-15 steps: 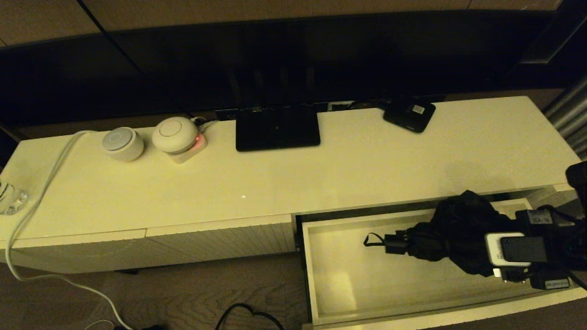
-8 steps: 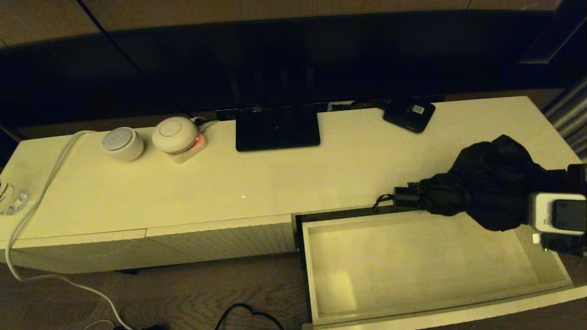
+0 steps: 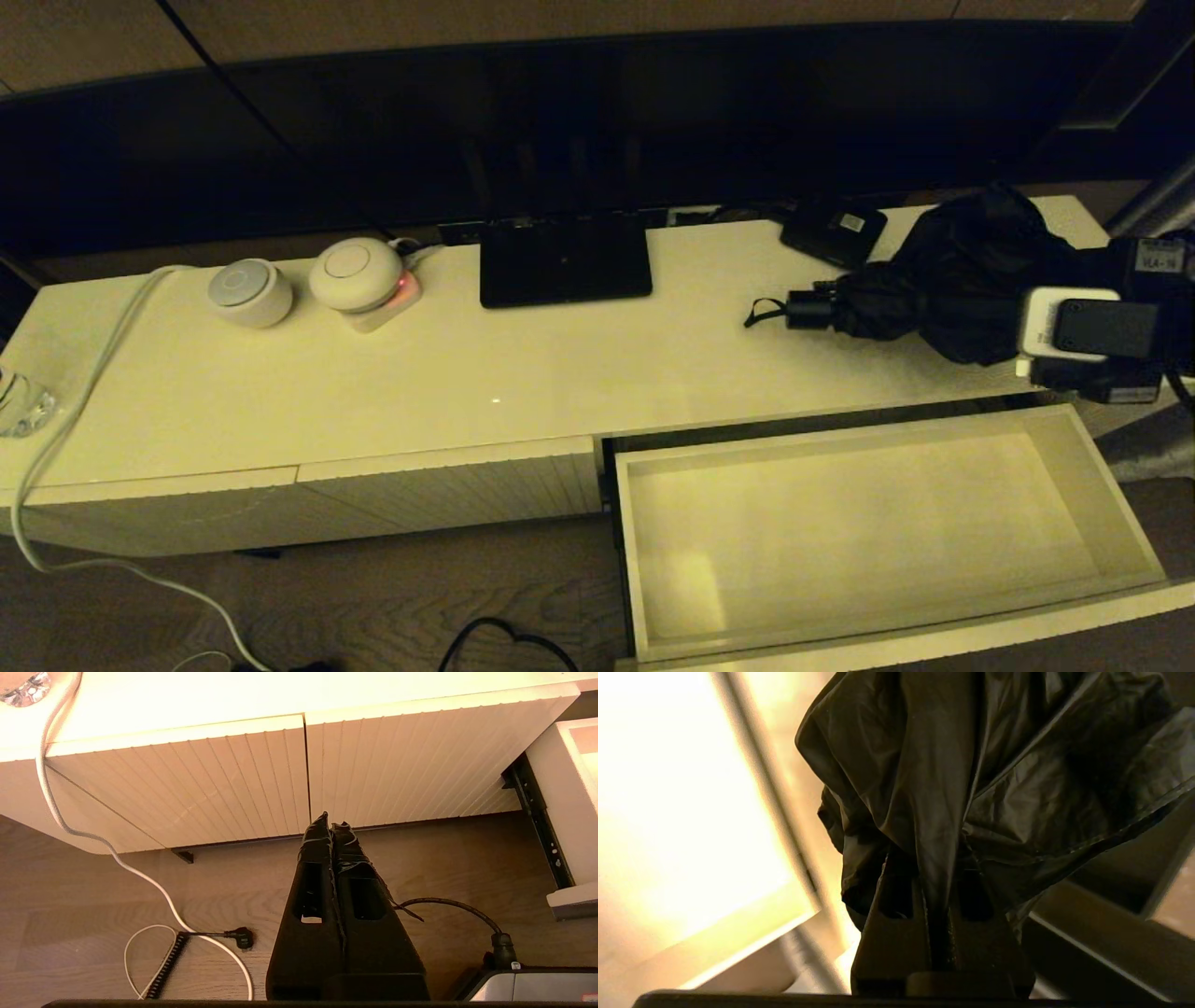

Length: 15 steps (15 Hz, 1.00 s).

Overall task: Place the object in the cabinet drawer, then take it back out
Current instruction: Take the umbrella out of the drawer and put it on the table

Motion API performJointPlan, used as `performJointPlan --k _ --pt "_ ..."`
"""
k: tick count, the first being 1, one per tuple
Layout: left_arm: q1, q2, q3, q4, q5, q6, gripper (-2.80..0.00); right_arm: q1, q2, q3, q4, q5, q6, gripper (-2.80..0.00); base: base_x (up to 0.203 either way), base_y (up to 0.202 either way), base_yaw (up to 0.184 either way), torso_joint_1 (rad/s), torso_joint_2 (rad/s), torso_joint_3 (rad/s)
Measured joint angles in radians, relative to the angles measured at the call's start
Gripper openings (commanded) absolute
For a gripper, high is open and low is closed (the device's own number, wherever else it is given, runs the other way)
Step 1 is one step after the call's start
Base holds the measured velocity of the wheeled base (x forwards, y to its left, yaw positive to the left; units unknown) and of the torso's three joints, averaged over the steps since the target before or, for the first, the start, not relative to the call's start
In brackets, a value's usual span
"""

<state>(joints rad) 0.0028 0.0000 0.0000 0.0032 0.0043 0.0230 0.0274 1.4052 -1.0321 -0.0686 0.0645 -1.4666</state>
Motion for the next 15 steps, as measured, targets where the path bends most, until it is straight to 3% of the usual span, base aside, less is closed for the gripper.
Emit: performJointPlan --k 5,8,9,15 --pt "0.0 0.0 0.0 0.0 0.0 0.0 -2.8 0.0 0.112 0.013 -0.132 -0.001 -0.005 -2.8 0.0 0.0 0.0 0.0 0.0 0.0" --pt "0.0 0.0 0.0 0.0 0.0 0.0 -2.8 0.0 0.135 0.02 -0.146 -0.003 -0.006 -2.8 0.0 0.0 0.0 0.0 0.0 0.0" --pt "0.0 0.0 0.0 0.0 0.0 0.0 -2.8 0.0 0.139 0.022 -0.148 -0.002 -0.006 0.0 0.0 0.0 0.0 0.0 0.0 0.0" --pt "0.0 0.0 0.0 0.0 0.0 0.0 -2.8 0.0 0.14 0.048 -0.188 -0.007 -0.006 0.0 0.0 0.0 0.0 0.0 0.0 0.0"
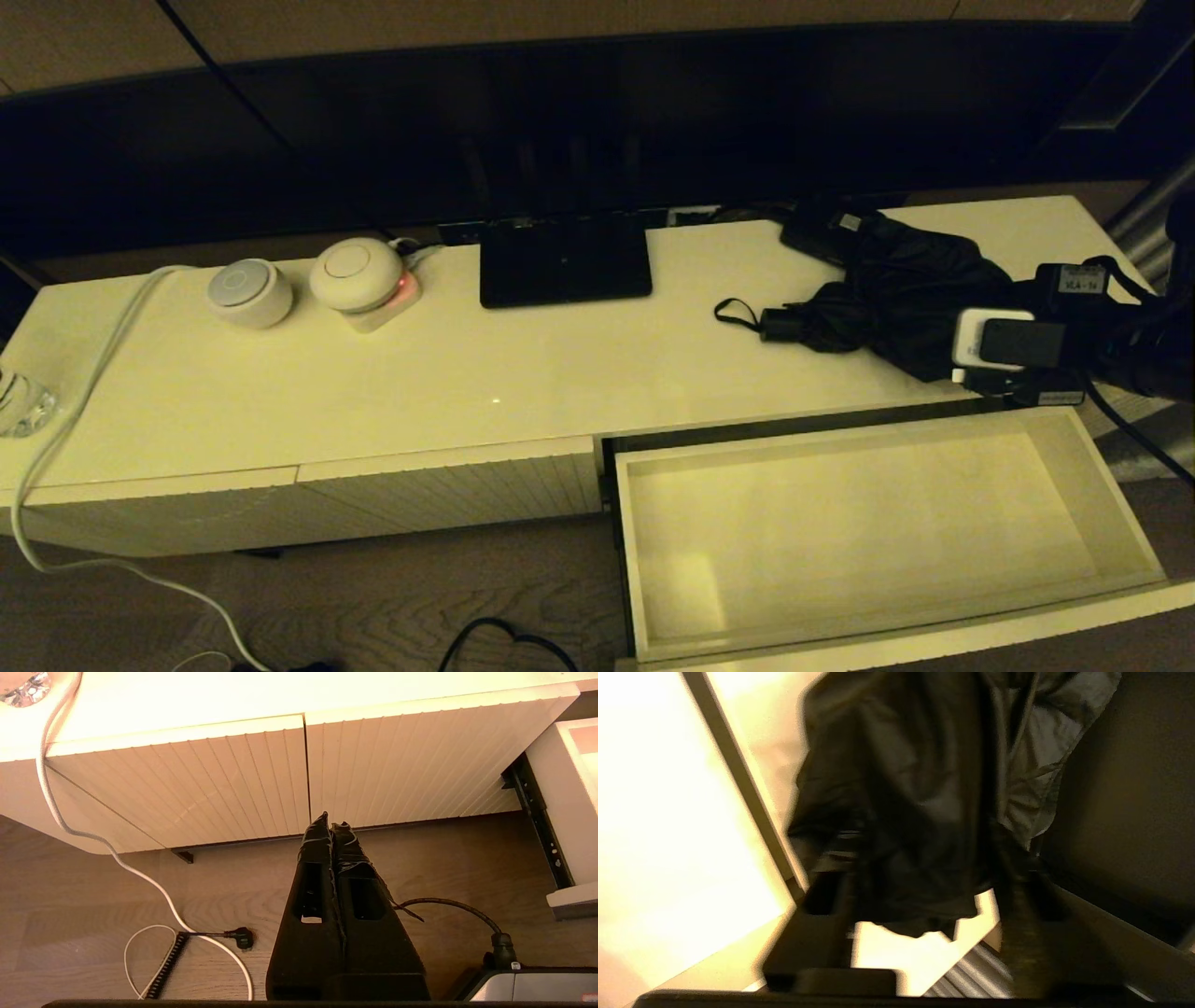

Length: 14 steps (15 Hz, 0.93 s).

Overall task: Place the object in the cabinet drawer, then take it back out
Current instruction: Take the umbrella out of the drawer and put it on the table, then close the drawer

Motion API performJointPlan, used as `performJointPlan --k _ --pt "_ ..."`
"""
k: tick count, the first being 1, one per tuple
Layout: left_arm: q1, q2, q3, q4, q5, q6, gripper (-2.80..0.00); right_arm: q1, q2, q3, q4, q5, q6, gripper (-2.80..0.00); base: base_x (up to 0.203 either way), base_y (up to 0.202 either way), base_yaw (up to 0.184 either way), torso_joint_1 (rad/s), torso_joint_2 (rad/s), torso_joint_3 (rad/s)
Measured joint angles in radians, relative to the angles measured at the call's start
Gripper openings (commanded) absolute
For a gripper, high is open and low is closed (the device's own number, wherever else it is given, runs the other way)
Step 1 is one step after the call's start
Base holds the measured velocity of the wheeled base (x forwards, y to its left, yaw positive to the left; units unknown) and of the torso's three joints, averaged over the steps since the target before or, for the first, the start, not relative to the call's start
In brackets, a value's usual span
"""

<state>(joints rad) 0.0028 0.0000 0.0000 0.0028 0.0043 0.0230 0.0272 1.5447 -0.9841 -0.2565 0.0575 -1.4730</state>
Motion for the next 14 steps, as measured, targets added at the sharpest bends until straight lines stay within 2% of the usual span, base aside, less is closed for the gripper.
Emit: performJointPlan --k 3,8,9,12,14 --pt "0.0 0.0 0.0 0.0 0.0 0.0 -2.8 0.003 -0.015 0.002 -0.058 0.005 0.005 0.0 0.0 0.0 0.0 0.0 0.0 0.0" --pt "0.0 0.0 0.0 0.0 0.0 0.0 -2.8 0.023 -0.181 0.09 -0.014 0.018 0.005 0.0 0.0 0.0 0.0 0.0 0.0 0.0" --pt "0.0 0.0 0.0 0.0 0.0 0.0 -2.8 0.032 -0.225 0.129 -0.005 0.021 0.006 -2.8 0.0 0.0 0.0 0.0 0.0 0.0" --pt "0.0 0.0 0.0 0.001 0.0 0.0 -2.8 0.046 -0.35 0.265 0.018 0.022 0.008 -2.8 0.0 0.0 0.0 0.0 0.0 0.0" --pt "0.0 0.0 0.0 0.0 0.0 0.0 -2.8 0.05 -0.428 0.352 0.086 0.025 0.012 -2.8 0.0 0.0 0.0 0.0 0.0 0.0"
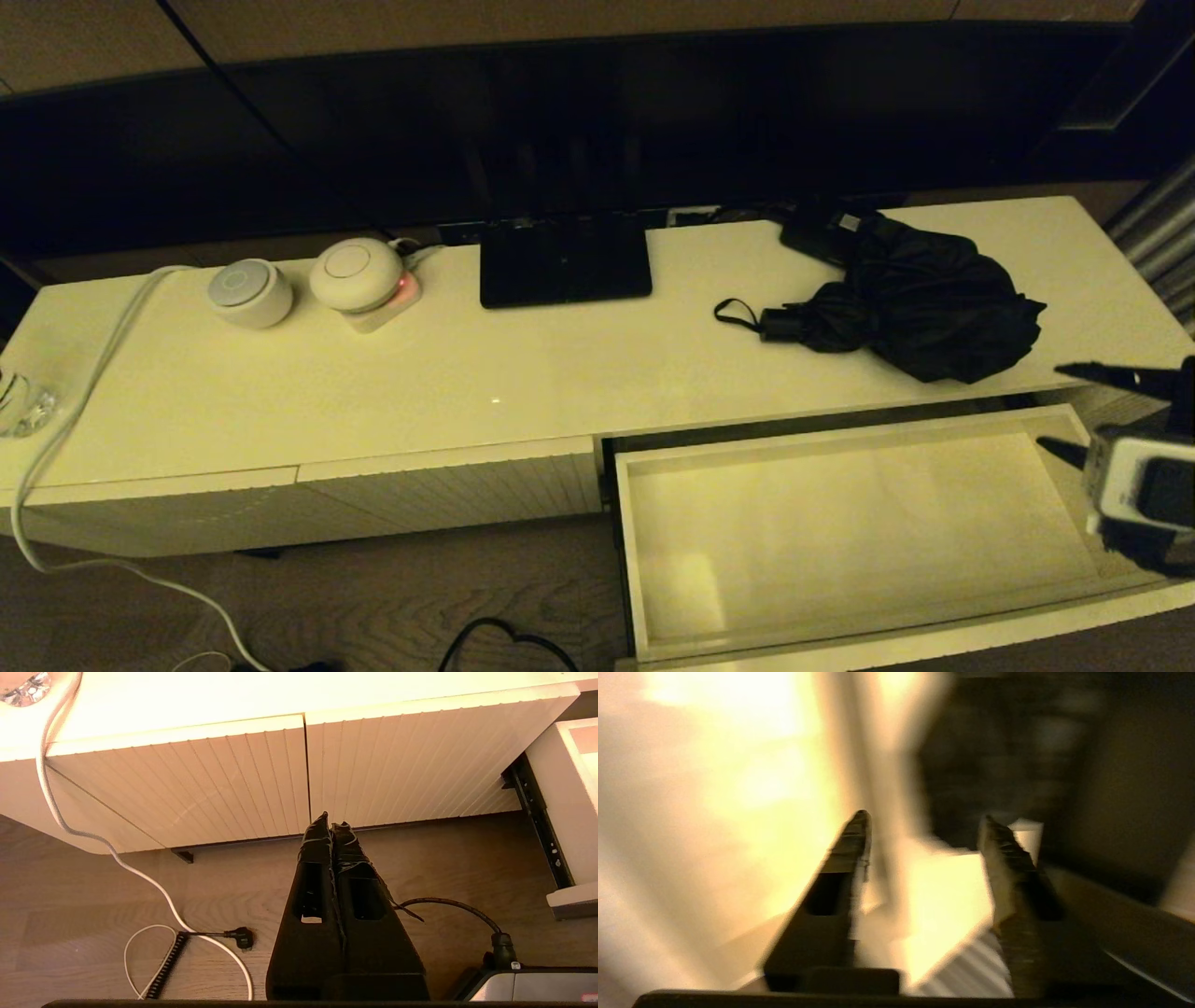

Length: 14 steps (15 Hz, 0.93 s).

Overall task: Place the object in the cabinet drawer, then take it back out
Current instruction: Close the drawer

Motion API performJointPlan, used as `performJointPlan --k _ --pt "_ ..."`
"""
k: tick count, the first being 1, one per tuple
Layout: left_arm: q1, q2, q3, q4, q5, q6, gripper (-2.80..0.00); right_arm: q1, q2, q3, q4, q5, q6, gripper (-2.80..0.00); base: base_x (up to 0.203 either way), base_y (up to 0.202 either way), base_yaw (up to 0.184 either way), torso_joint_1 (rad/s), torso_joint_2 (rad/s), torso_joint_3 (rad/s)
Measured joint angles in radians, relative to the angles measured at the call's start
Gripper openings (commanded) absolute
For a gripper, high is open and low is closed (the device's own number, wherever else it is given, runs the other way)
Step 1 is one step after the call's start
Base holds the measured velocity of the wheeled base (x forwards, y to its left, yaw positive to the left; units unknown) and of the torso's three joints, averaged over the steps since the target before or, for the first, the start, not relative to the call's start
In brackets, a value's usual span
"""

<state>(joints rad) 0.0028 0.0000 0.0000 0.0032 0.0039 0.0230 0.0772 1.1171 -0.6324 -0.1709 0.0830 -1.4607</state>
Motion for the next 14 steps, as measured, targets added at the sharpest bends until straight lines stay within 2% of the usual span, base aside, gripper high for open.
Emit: performJointPlan --k 3,5,8,12,14 --pt "0.0 0.0 0.0 0.0 0.0 0.0 -2.8 0.013 -0.075 0.121 0.16 0.014 0.004 -2.8 0.0 0.0 0.0 0.0 0.0 0.0" --pt "0.0 0.0 0.0 0.0 0.0 0.0 -2.8 0.022 -0.075 0.179 0.217 0.018 0.005 -2.8 0.0 0.0 0.0 0.0 0.0 0.0" --pt "0.0 0.0 0.0 0.0 0.0 0.0 -2.8 0.029 -0.007 0.242 0.224 0.042 0.016 -2.8 0.0 0.0 0.0 0.0 0.0 0.0" --pt "0.0 0.0 0.0 0.0 0.0 0.0 -2.8 0.031 0.148 0.3 0.22 0.135 0.071 -2.8 0.0 0.0 0.0 0.0 0.0 0.0" --pt "0.0 0.0 0.0 0.0 0.0 0.0 -2.8 0.035 0.218 0.308 0.218 0.149 0.074 -2.8 0.0 0.0 0.0 0.0 0.0 0.0"
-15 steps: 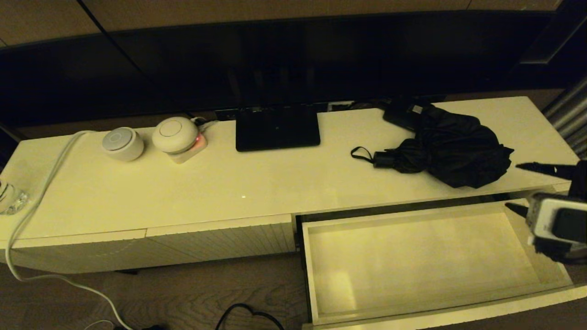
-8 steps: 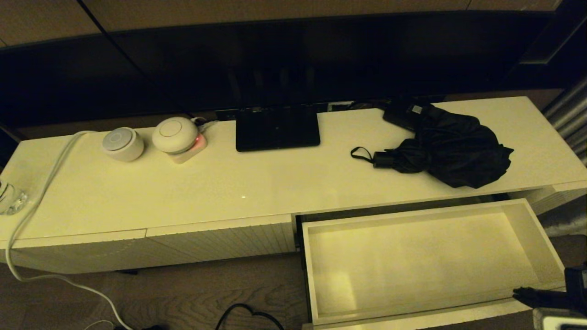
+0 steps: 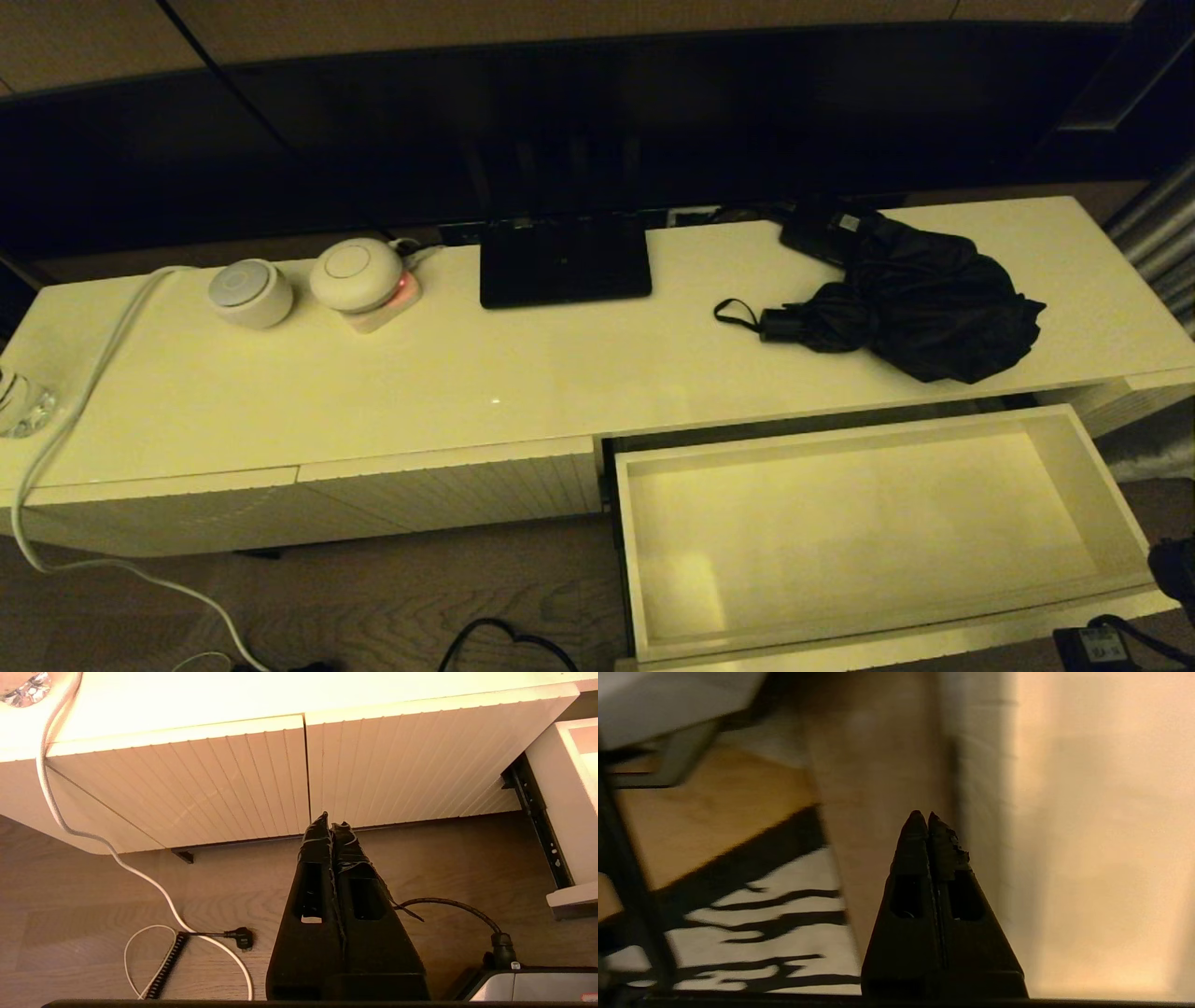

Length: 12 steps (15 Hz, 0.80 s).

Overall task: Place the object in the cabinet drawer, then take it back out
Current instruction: Close the drawer

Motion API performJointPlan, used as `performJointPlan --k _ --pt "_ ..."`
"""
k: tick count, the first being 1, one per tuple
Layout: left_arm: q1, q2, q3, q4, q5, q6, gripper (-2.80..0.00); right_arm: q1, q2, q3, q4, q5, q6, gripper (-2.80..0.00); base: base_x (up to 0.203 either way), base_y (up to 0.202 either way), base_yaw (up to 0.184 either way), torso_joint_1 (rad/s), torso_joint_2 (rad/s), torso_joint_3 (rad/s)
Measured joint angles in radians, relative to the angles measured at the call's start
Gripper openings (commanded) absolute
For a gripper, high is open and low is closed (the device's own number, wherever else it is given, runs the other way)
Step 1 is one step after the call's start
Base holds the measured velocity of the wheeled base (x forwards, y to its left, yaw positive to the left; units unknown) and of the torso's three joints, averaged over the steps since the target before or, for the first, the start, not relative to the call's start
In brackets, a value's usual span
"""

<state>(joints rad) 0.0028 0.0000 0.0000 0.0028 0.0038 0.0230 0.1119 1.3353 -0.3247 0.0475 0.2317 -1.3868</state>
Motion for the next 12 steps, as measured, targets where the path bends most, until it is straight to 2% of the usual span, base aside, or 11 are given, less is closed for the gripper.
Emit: performJointPlan --k 4,12 --pt "0.0 0.0 0.0 0.0 0.0 0.0 -2.8 0.004 0.108 0.0 -0.023 0.003 -0.004 -2.8 0.0 0.0 0.0 0.0 0.0 0.0" --pt "0.0 0.0 0.0 0.0 0.0 0.0 -2.8 0.003 0.313 -0.023 -0.427 -0.008 -0.011 -2.8 0.0 0.0 0.0 0.0 0.0 0.0"
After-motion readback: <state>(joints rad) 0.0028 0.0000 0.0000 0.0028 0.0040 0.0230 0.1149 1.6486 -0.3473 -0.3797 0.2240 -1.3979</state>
